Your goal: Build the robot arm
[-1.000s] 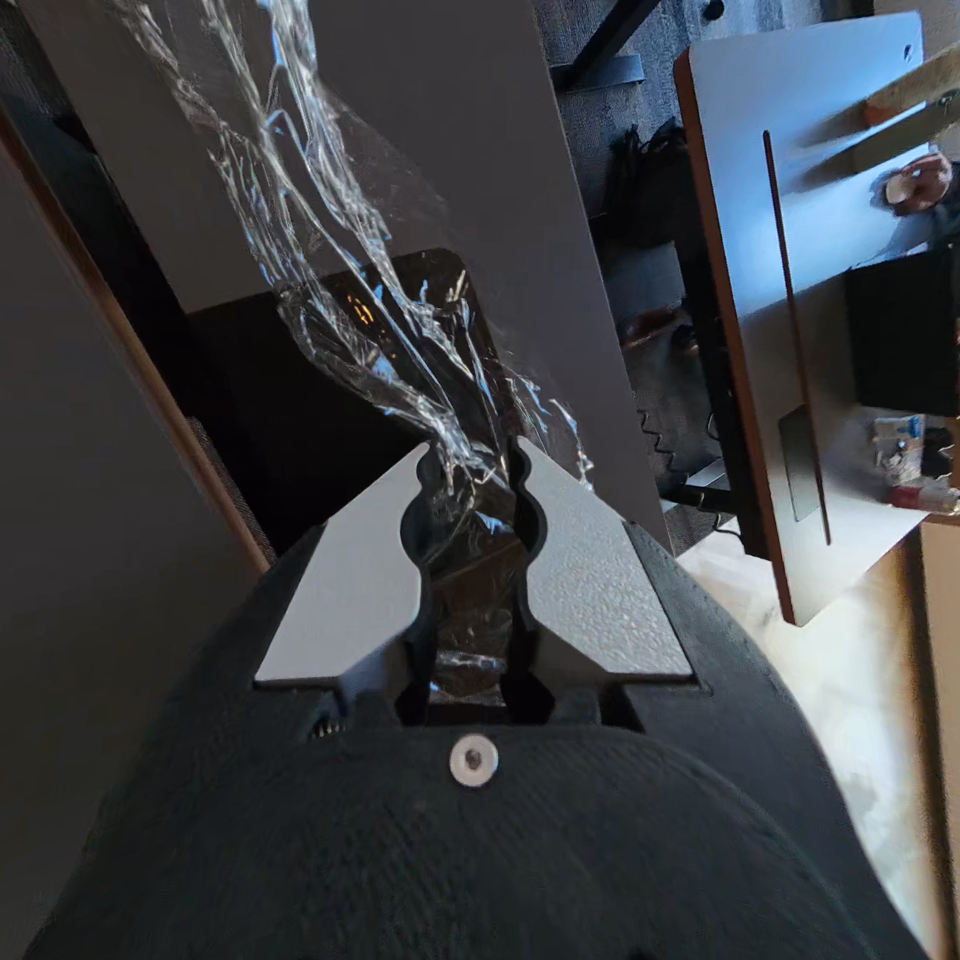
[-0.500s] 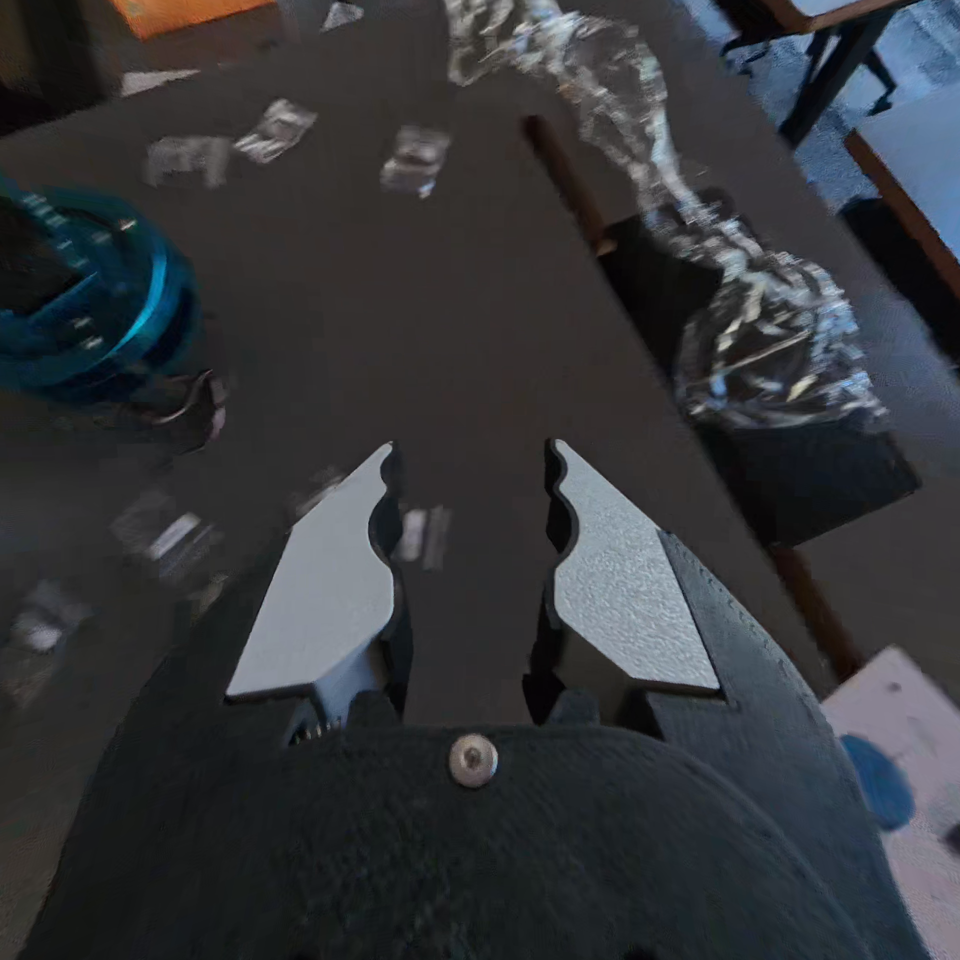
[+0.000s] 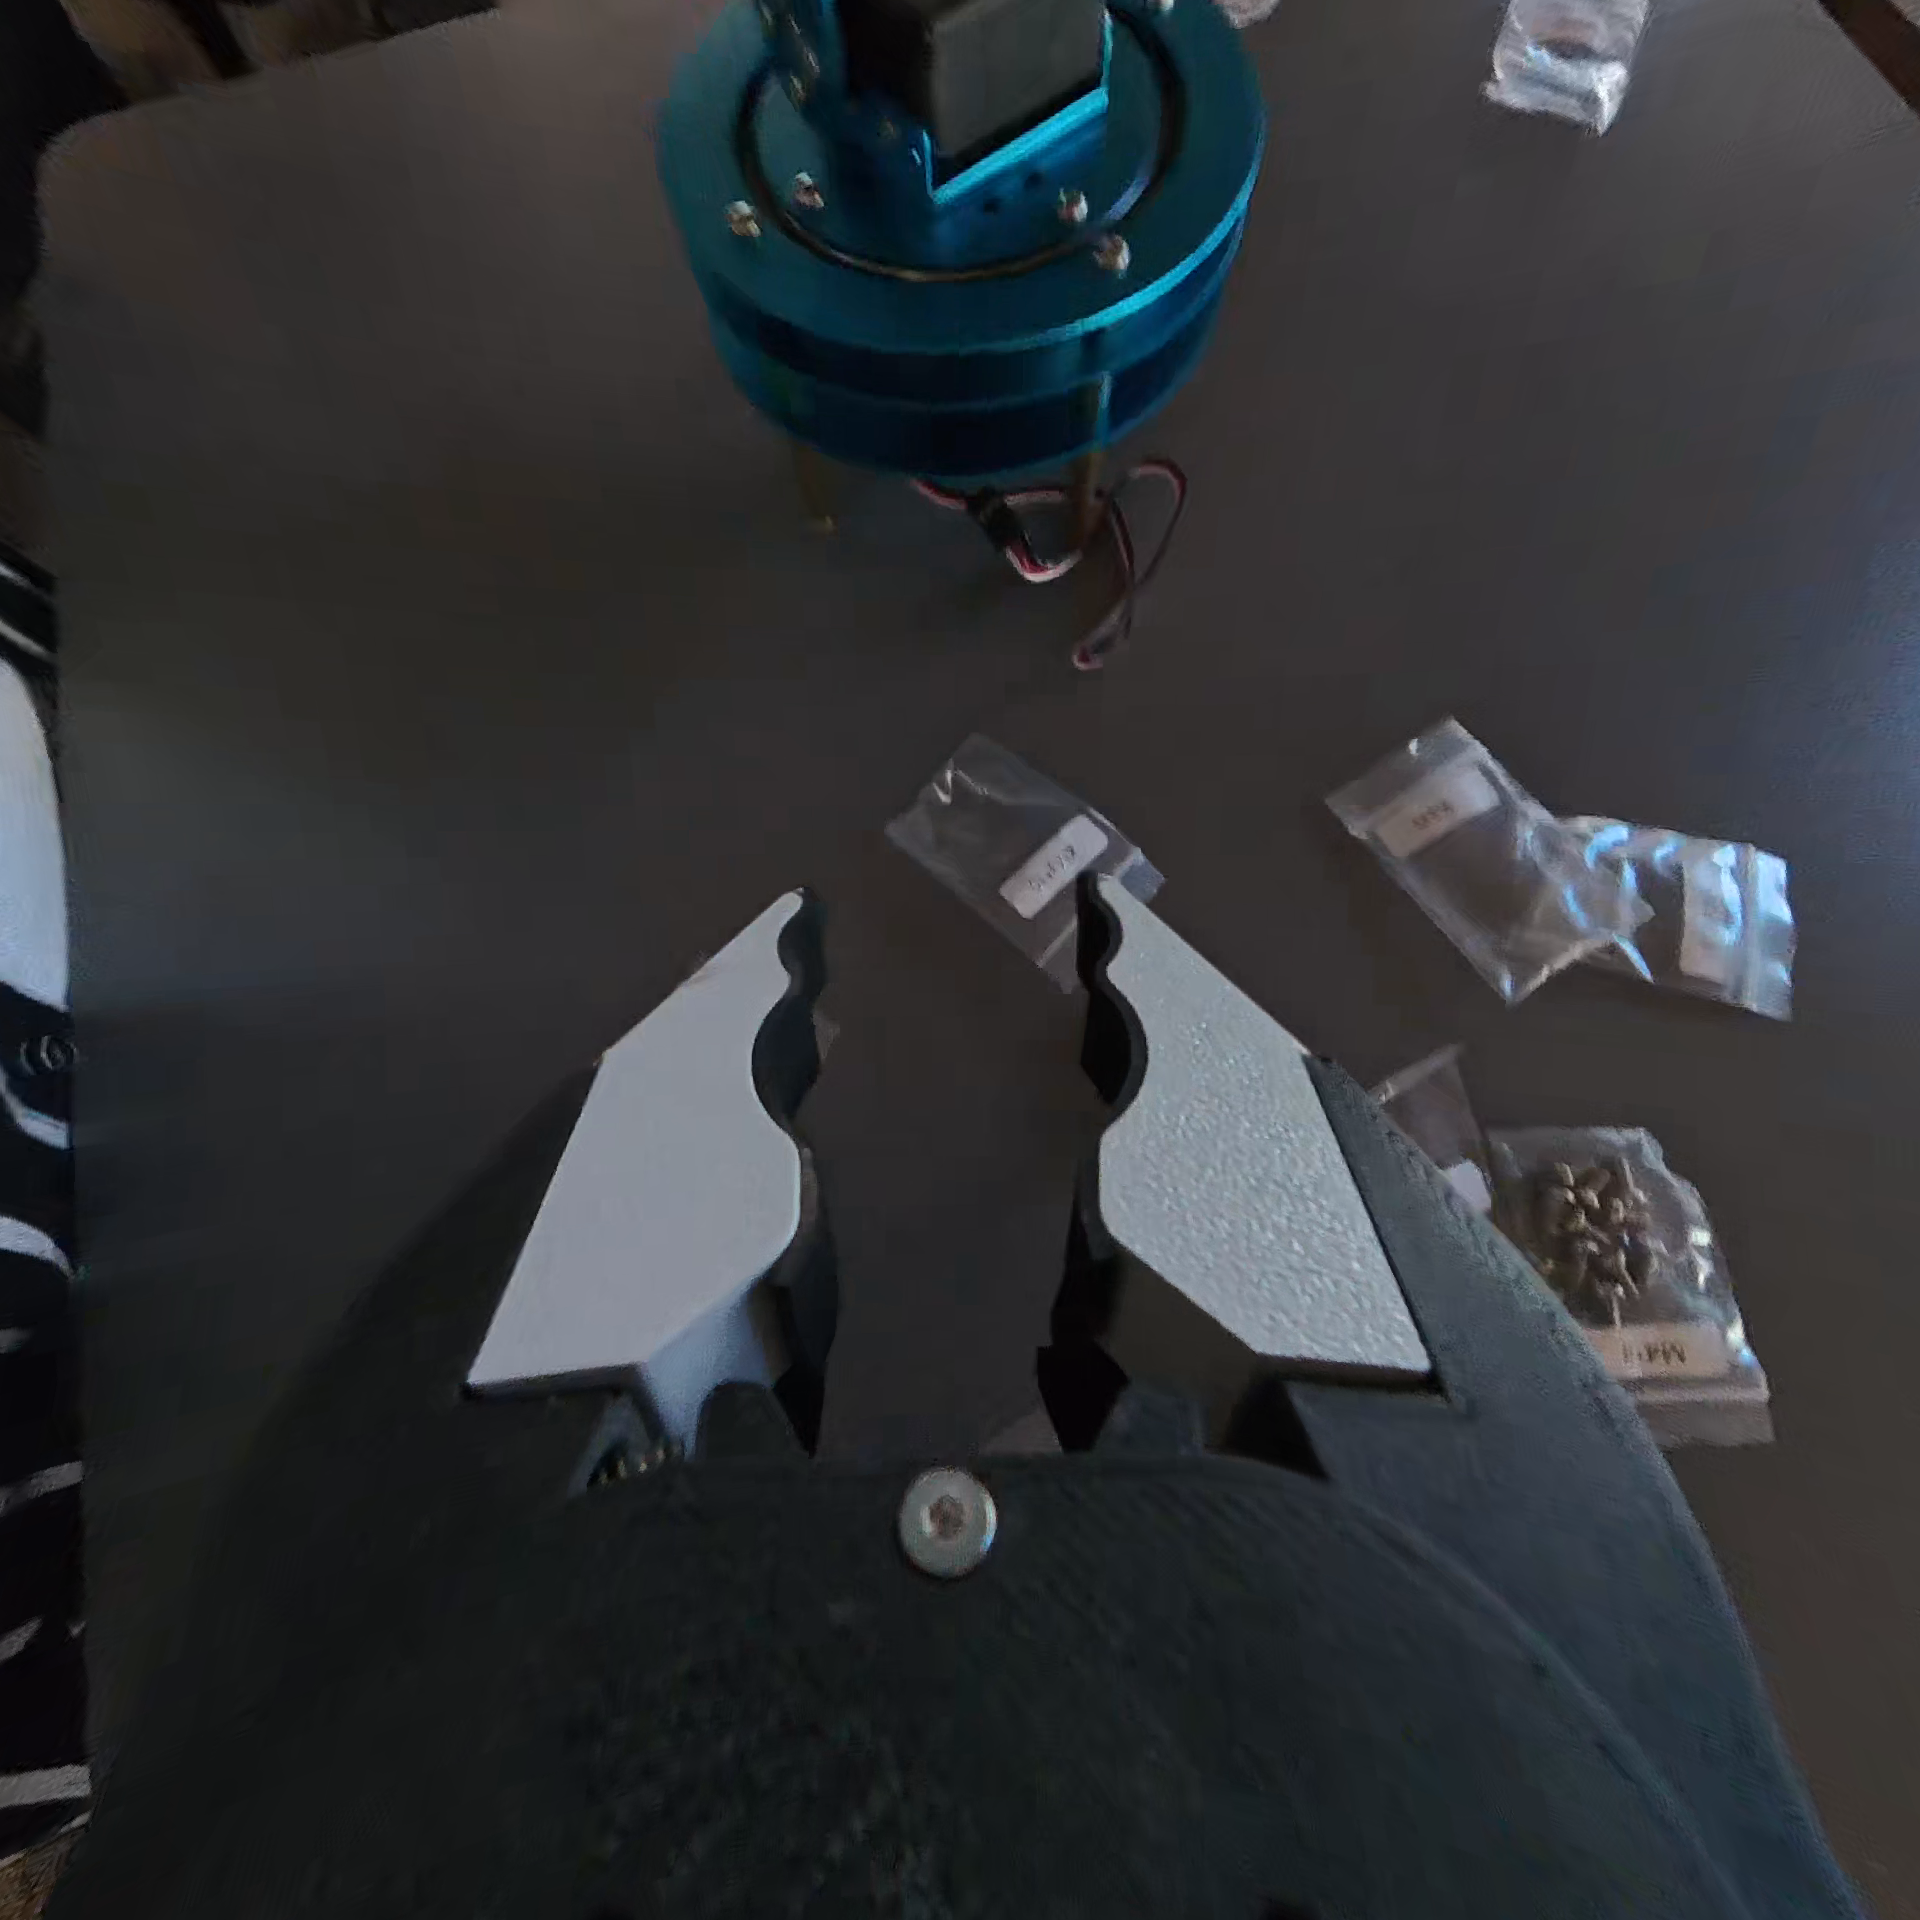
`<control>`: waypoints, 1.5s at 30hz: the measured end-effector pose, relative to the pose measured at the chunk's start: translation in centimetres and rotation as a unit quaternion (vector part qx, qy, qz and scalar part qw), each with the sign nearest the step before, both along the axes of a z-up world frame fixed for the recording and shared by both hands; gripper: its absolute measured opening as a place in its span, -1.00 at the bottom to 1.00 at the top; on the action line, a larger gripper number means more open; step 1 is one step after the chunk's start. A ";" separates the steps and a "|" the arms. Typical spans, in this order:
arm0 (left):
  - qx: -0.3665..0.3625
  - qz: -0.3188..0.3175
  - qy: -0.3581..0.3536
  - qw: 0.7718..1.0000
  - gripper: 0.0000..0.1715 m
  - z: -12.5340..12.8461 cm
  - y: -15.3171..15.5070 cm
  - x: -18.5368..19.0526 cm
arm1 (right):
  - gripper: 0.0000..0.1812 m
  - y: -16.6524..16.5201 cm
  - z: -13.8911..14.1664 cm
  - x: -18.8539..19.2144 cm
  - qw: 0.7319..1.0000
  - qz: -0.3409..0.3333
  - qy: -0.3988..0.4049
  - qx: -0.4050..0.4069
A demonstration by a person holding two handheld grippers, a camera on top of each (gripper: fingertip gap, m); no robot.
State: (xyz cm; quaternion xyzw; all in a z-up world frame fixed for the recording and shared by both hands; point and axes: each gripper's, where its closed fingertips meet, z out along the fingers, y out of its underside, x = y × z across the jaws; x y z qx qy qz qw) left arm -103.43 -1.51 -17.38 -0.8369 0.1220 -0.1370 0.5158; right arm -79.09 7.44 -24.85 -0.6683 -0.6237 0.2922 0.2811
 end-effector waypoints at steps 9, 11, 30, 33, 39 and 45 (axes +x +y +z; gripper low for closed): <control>0.032 0.003 0.006 0.999 -0.69 2.2 -4.2 0.2 | -0.47 8.7 1.1 0.4 0.993 -0.076 -0.085 -0.007; 0.033 0.014 0.006 0.999 -0.70 2.1 -5.1 -0.2 | -0.47 10.2 0.4 0.4 0.985 -0.126 -0.082 -0.089; 0.037 0.071 0.026 0.996 -0.70 4.4 -9.1 -1.4 | -0.56 12.6 0.6 3.7 0.994 -0.049 -0.076 -0.056; 0.041 0.060 0.033 0.997 -0.70 5.0 -8.6 -0.4 | -0.56 13.0 0.4 3.5 0.994 -0.047 -0.087 -0.054; 0.041 0.049 0.046 0.997 -0.70 5.4 -8.3 0.9 | -0.59 13.7 1.4 3.1 0.995 -0.035 -0.096 -0.021; 0.043 0.058 0.049 0.996 -0.70 5.8 -8.7 0.9 | -0.60 14.1 1.3 2.7 0.995 -0.026 -0.096 -0.010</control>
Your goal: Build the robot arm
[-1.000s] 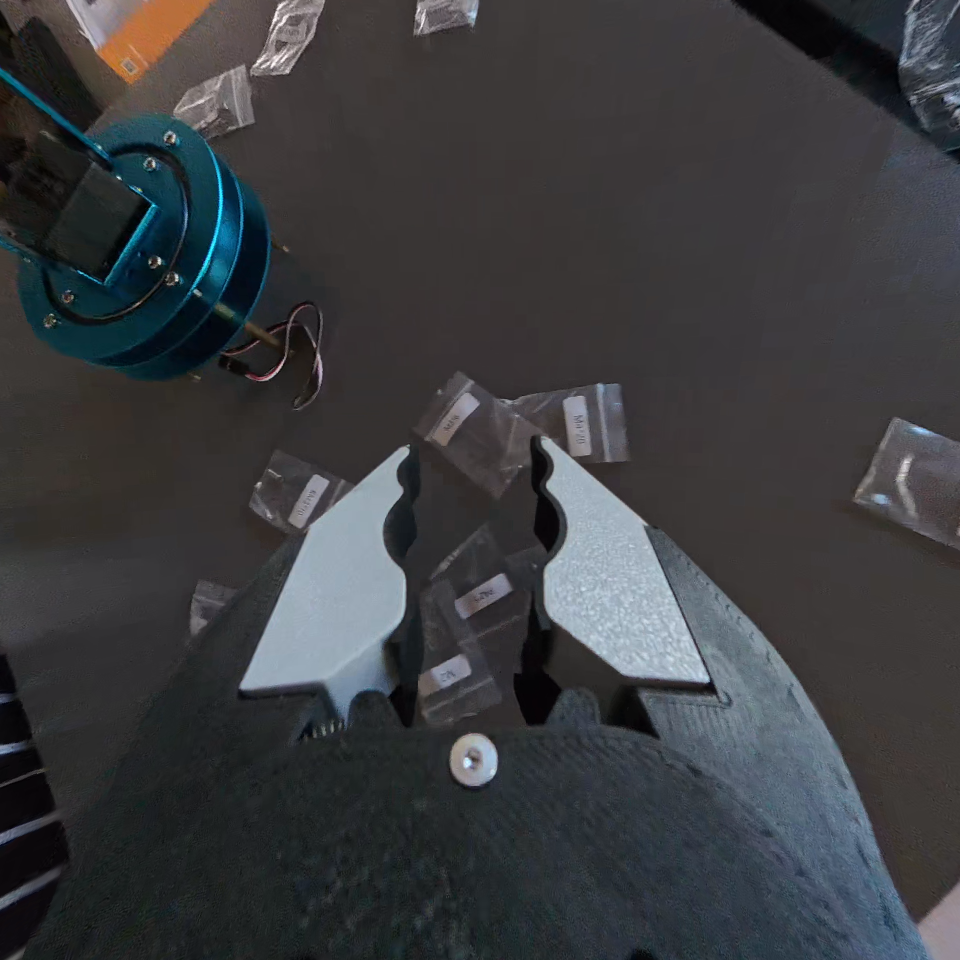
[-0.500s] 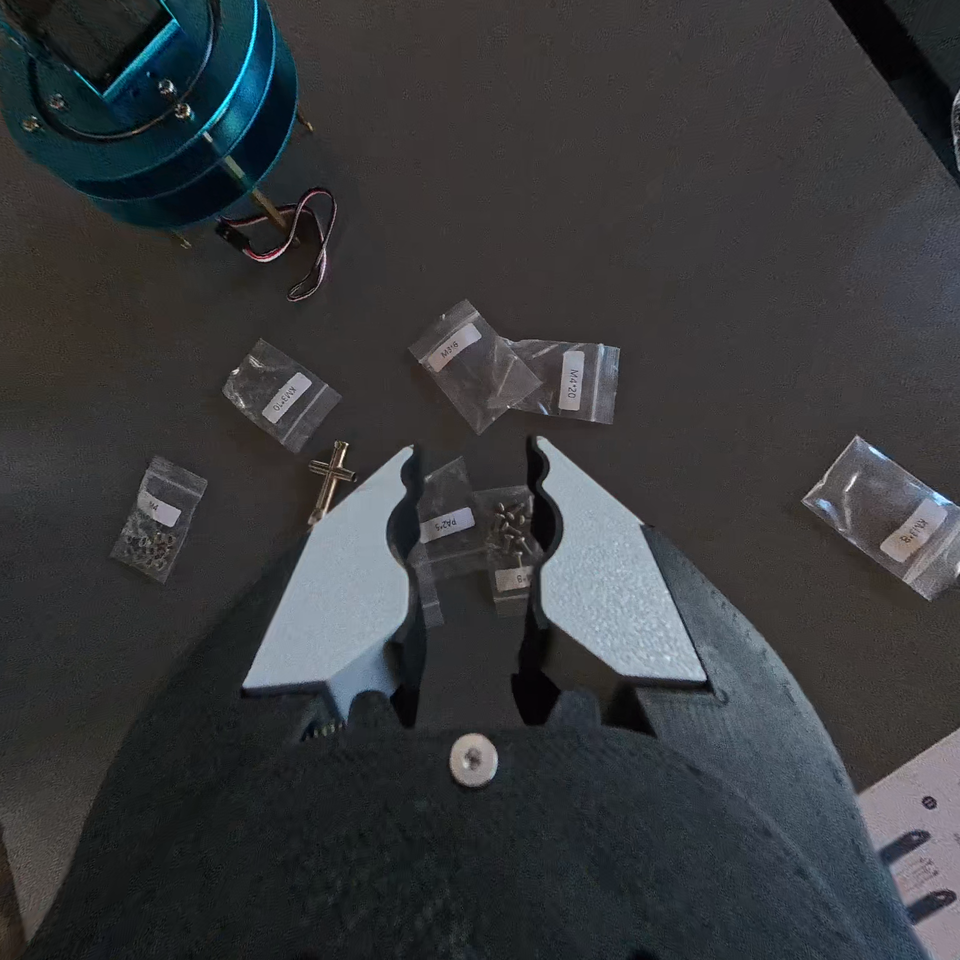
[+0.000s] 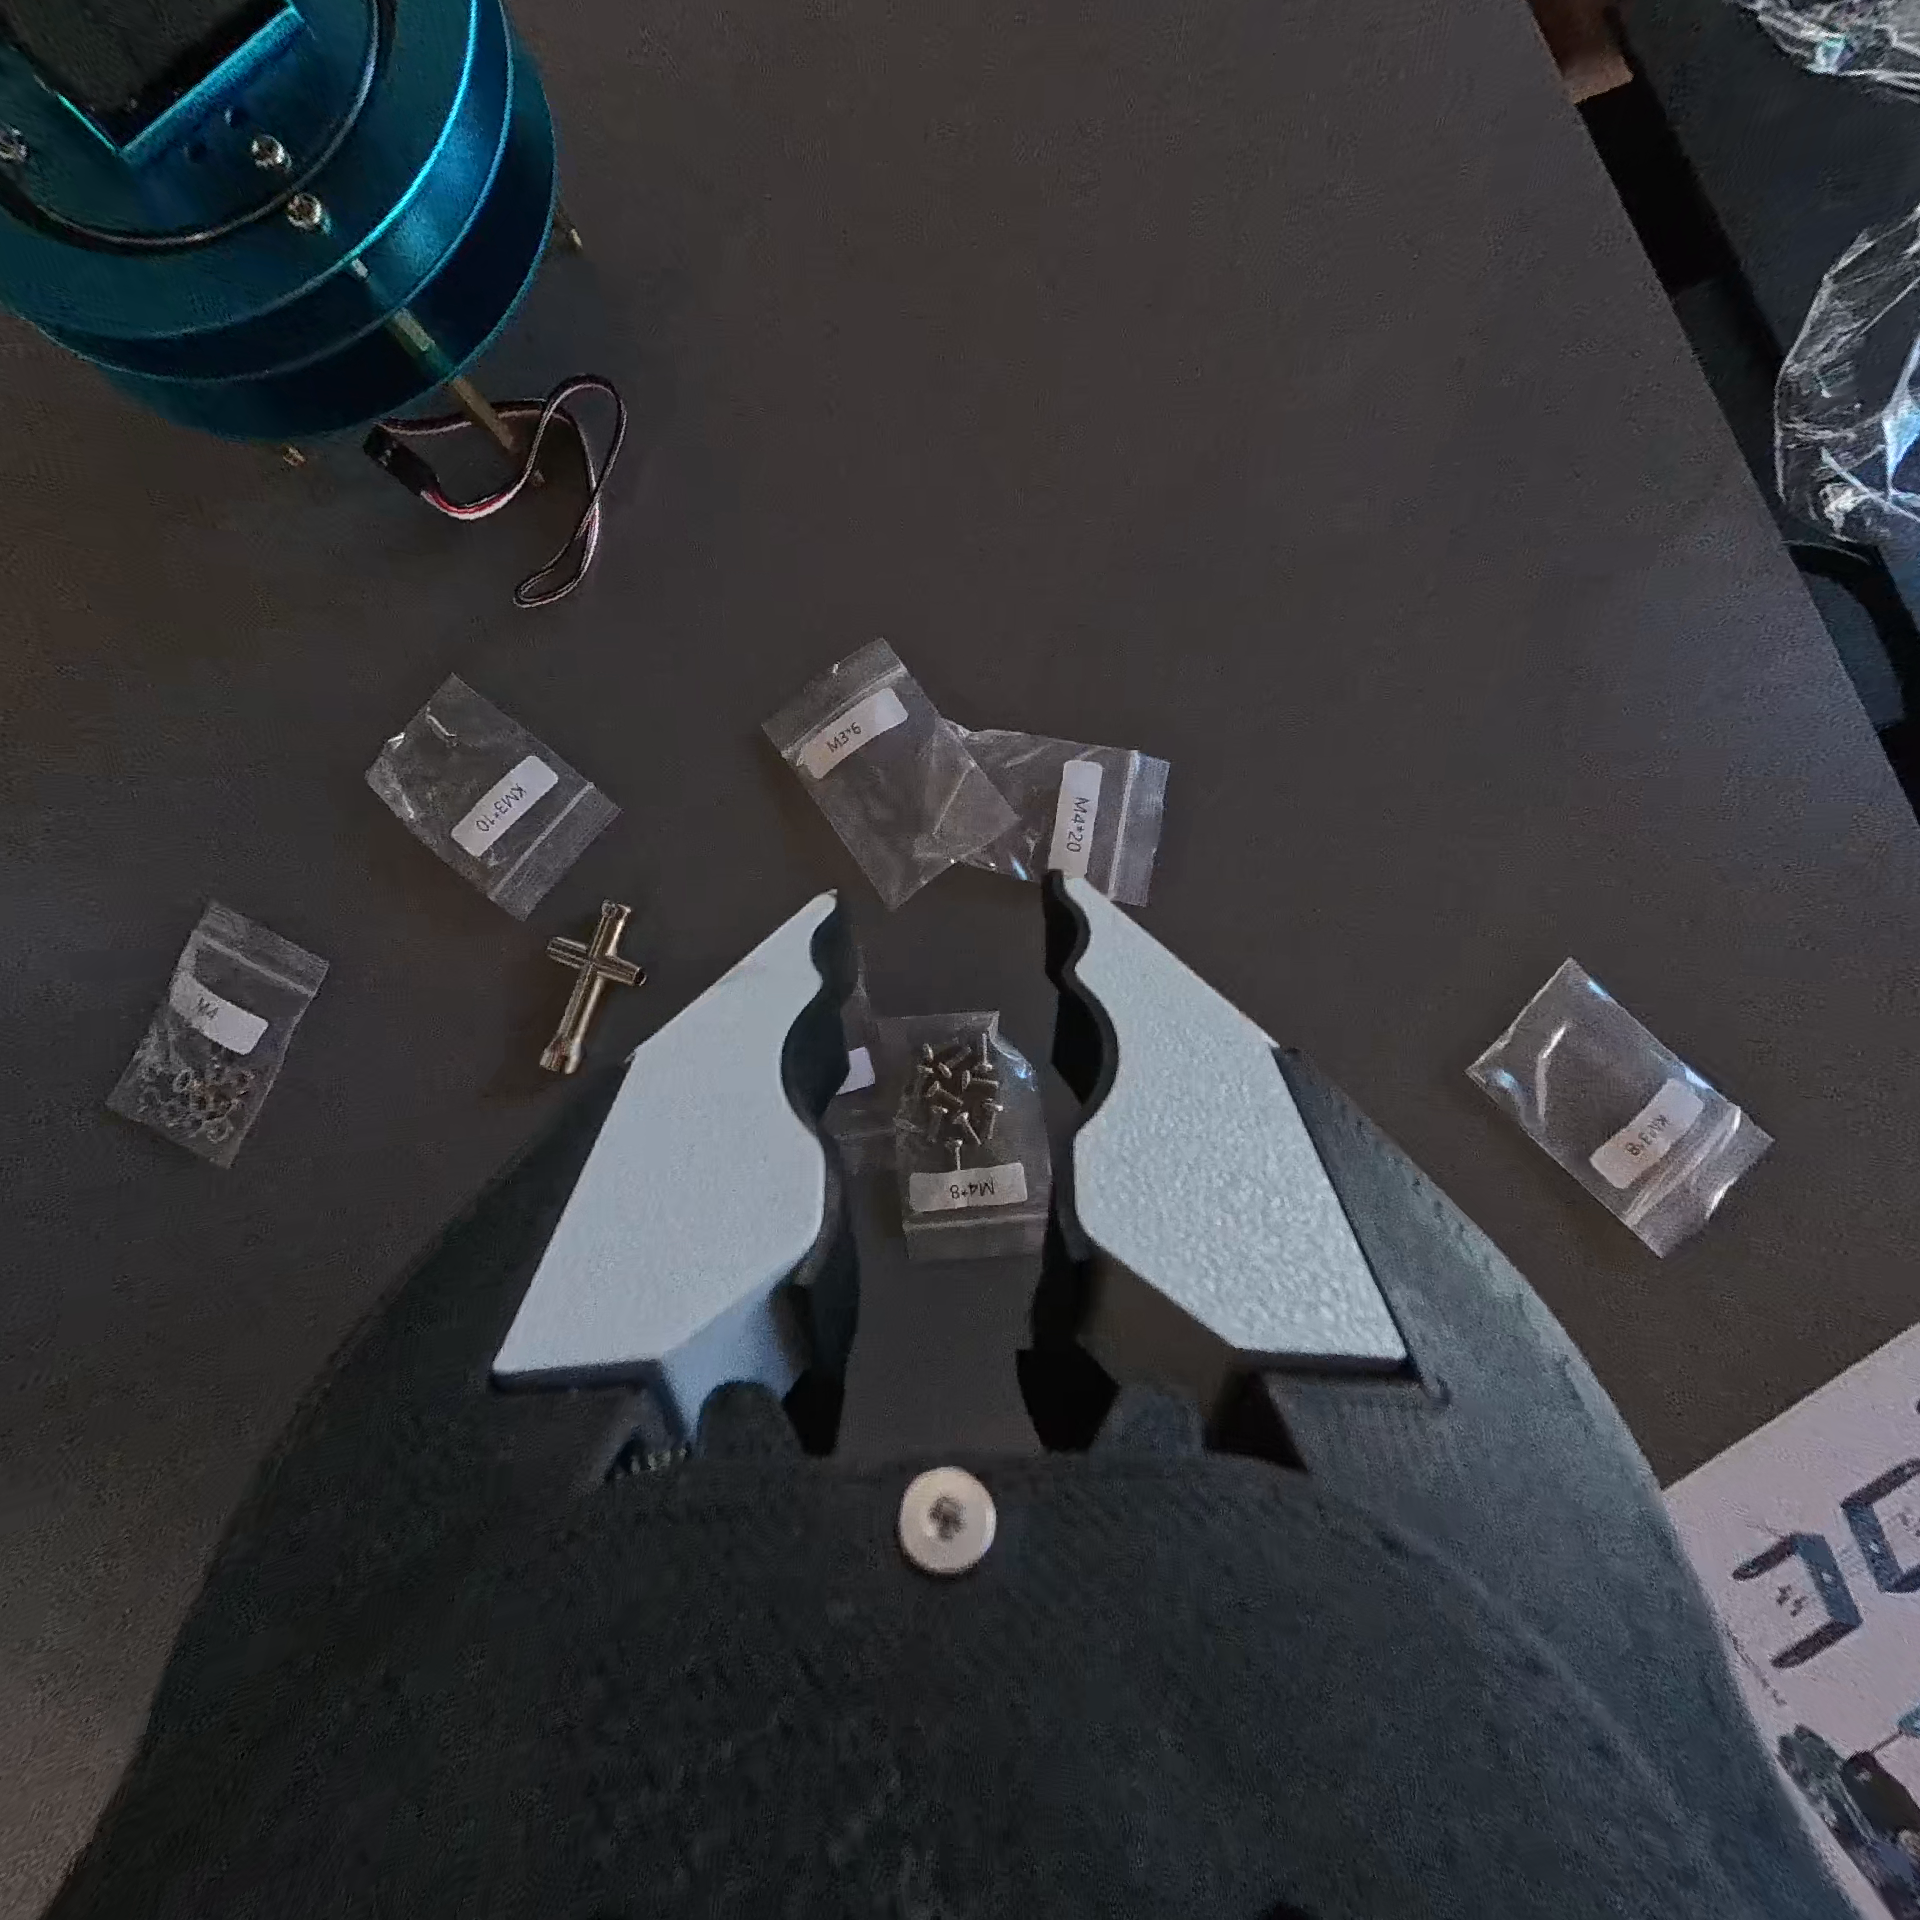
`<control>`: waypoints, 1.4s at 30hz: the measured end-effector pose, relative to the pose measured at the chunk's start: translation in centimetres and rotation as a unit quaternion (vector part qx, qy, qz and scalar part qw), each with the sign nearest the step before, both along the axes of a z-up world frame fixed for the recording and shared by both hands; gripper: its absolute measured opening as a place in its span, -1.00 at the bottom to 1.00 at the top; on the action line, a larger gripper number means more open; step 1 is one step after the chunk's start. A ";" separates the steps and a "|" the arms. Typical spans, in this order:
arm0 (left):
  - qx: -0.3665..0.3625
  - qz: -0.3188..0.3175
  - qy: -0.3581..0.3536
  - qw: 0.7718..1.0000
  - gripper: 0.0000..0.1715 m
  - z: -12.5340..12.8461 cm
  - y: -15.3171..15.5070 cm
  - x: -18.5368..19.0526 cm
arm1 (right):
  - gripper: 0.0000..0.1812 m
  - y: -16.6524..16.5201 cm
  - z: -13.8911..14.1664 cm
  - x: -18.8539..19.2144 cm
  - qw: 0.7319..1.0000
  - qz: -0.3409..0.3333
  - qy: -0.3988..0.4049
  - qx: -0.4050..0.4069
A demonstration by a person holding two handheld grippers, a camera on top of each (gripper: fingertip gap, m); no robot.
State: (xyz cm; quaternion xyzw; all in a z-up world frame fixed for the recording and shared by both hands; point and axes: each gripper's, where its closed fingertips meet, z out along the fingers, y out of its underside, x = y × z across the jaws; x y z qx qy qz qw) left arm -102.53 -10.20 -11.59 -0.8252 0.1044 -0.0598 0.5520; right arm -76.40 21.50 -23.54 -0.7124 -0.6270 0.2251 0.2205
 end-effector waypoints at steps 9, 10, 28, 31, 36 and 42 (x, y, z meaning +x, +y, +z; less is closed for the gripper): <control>-0.001 0.007 0.002 1.000 -0.70 0.2 0.1 -0.2 | -0.61 -0.2 0.0 -0.2 1.000 0.009 0.011 0.002; -0.001 0.006 0.002 1.000 -0.70 0.1 0.2 -0.1 | -0.61 -0.4 0.0 -0.2 1.000 0.011 0.013 0.001; -0.009 -0.030 0.007 0.999 -0.71 0.2 2.2 2.0 | -0.61 -3.3 -0.5 2.4 1.000 0.021 0.011 0.009; -0.009 -0.039 0.010 0.999 -0.70 0.3 2.6 2.5 | -0.61 -3.7 -0.5 3.5 1.000 0.017 0.011 0.011; -0.010 -0.061 0.014 0.998 -0.70 0.4 3.5 3.9 | -0.61 -4.1 -0.4 6.0 1.000 -0.002 0.011 0.014; -0.014 -0.093 0.018 0.995 -0.70 0.3 4.8 6.0 | -0.61 -4.7 -0.1 9.2 0.999 -0.035 0.024 0.014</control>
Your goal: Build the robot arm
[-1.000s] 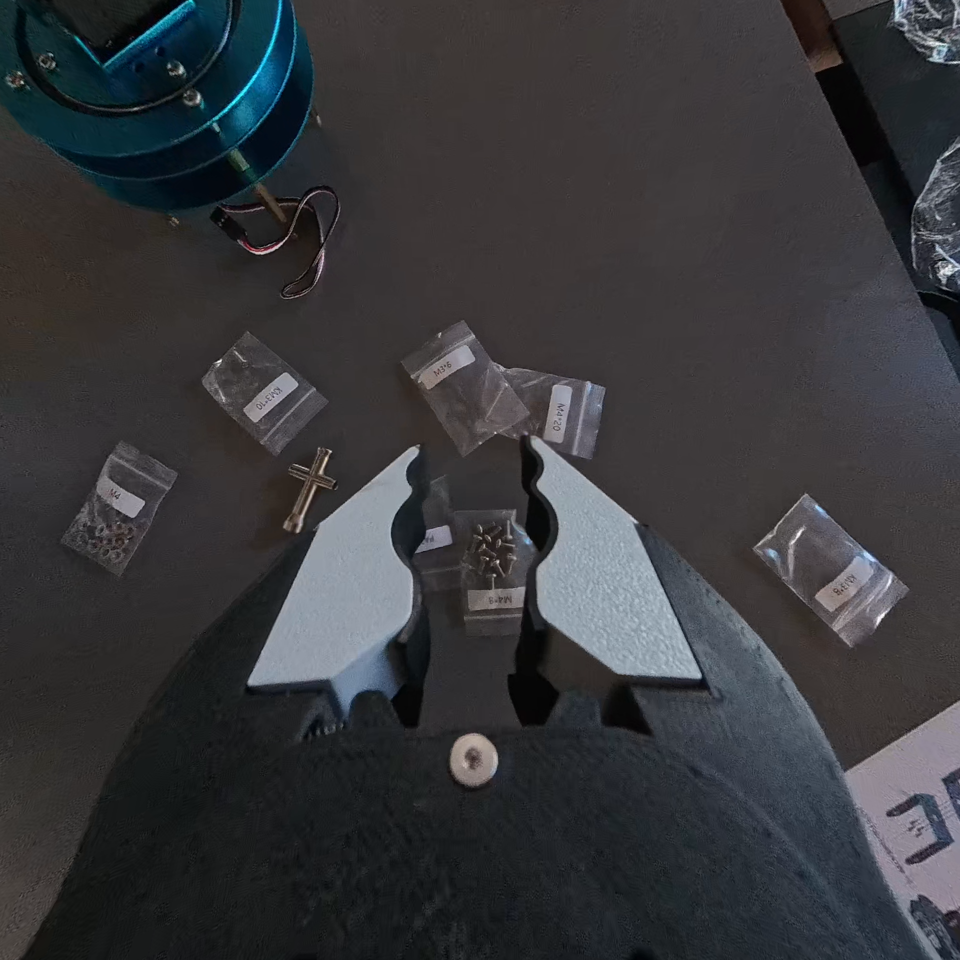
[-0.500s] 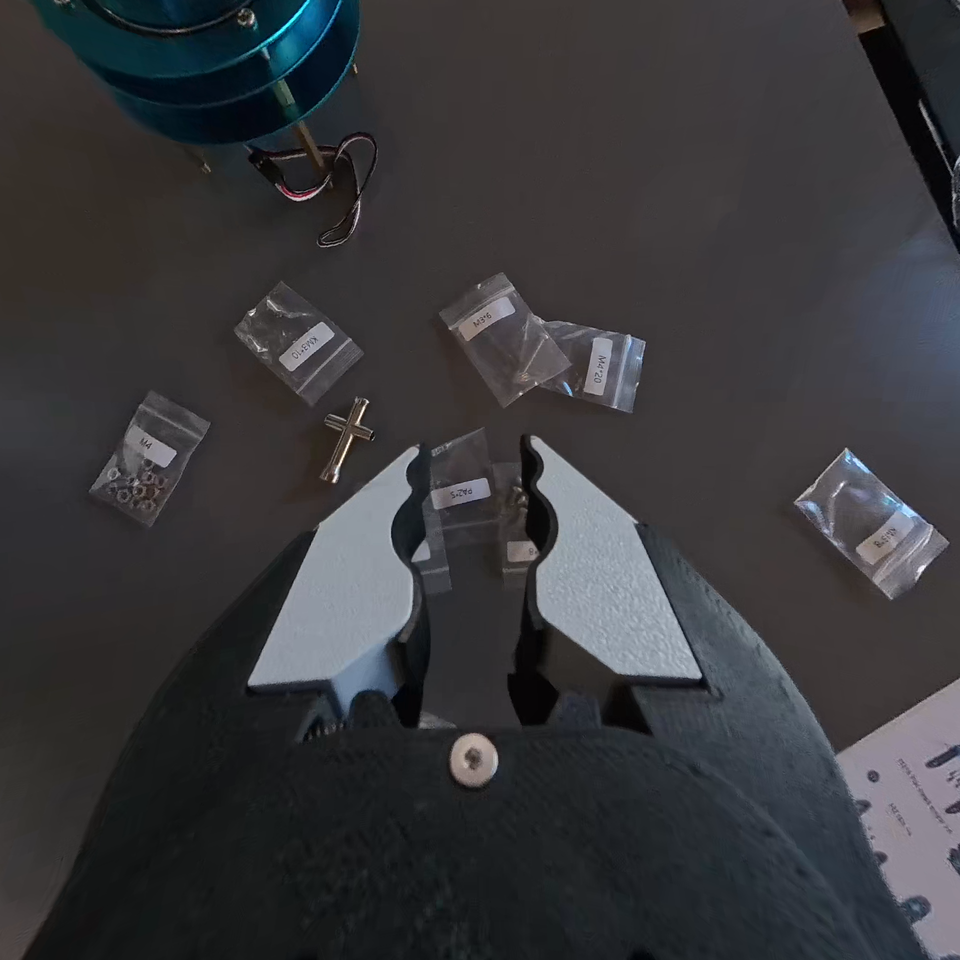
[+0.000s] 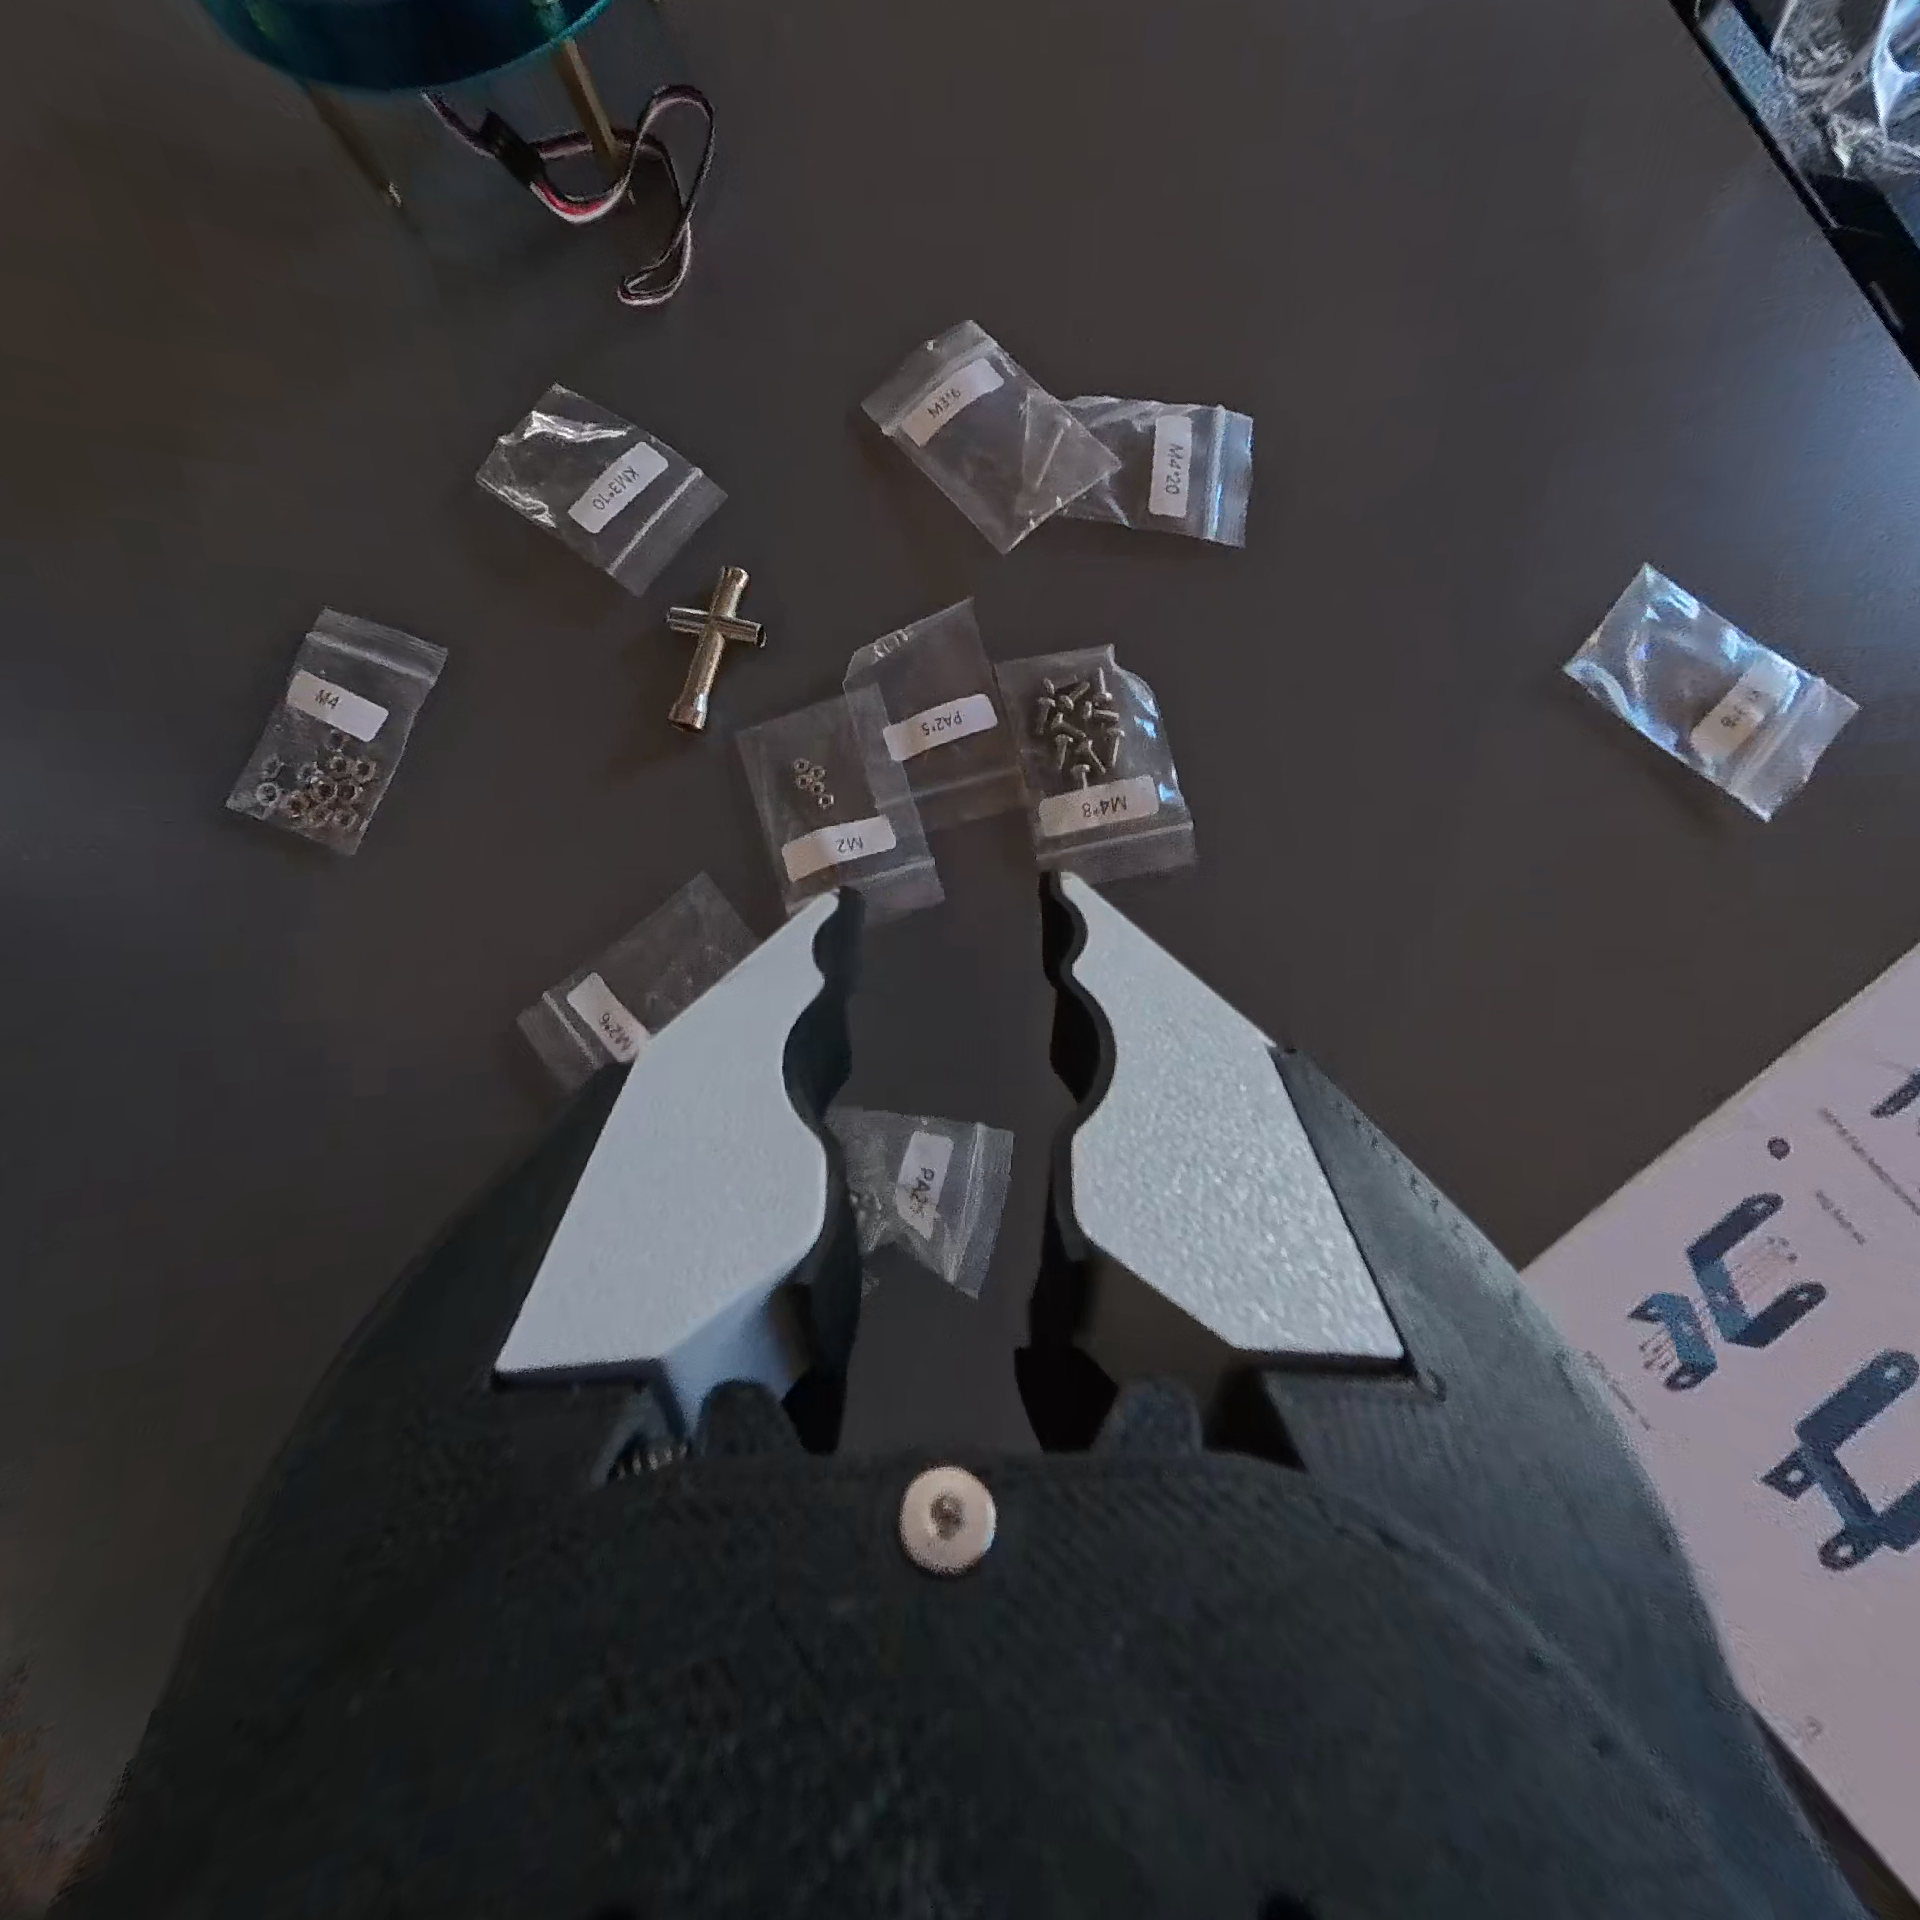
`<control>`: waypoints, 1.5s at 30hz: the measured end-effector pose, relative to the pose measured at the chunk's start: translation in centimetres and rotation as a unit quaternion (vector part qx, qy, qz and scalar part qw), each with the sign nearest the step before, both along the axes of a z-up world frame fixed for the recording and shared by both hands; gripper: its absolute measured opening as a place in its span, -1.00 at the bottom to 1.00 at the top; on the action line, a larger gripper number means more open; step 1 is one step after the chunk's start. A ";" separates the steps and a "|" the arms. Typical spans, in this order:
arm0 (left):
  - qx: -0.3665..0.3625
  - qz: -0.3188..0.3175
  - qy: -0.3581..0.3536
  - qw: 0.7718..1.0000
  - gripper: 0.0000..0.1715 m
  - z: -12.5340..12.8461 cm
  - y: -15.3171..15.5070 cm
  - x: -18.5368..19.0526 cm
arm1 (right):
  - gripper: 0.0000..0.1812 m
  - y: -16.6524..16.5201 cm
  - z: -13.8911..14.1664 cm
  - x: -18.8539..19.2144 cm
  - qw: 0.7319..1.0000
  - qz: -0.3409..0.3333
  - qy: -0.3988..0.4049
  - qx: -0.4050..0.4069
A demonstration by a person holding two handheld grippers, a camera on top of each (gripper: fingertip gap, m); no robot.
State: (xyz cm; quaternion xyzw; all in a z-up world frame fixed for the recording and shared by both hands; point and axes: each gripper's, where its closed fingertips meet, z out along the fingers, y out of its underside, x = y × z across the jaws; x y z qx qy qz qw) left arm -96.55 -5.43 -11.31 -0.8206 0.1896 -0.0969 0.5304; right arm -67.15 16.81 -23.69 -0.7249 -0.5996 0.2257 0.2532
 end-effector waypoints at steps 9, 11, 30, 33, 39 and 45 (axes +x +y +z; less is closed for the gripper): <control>-0.018 -0.043 0.012 0.999 -0.67 -0.9 1.9 2.9 | -0.61 -3.2 0.1 2.5 1.000 -0.010 0.012 0.009; -0.022 -0.050 0.015 0.998 -0.66 -1.2 2.2 3.4 | -0.62 -4.0 0.4 2.5 1.000 -0.010 0.020 0.016; -0.040 -0.048 0.010 0.998 -0.64 -2.8 1.1 2.5 | -0.54 -13.1 0.0 -4.5 0.989 -0.108 0.098 0.021; -0.040 -0.052 0.001 0.998 -0.64 -3.0 0.9 2.6 | -0.44 -14.1 -1.7 -7.2 0.983 -0.151 0.101 0.024; -0.046 -0.072 -0.003 0.996 -0.64 -3.8 0.5 3.6 | -0.27 -14.8 -5.6 -9.5 0.978 -0.199 0.056 0.011; -0.057 -0.111 -0.031 0.992 -0.67 -4.9 0.6 5.9 | -0.65 -14.8 -5.2 -9.7 0.977 -0.200 0.050 0.059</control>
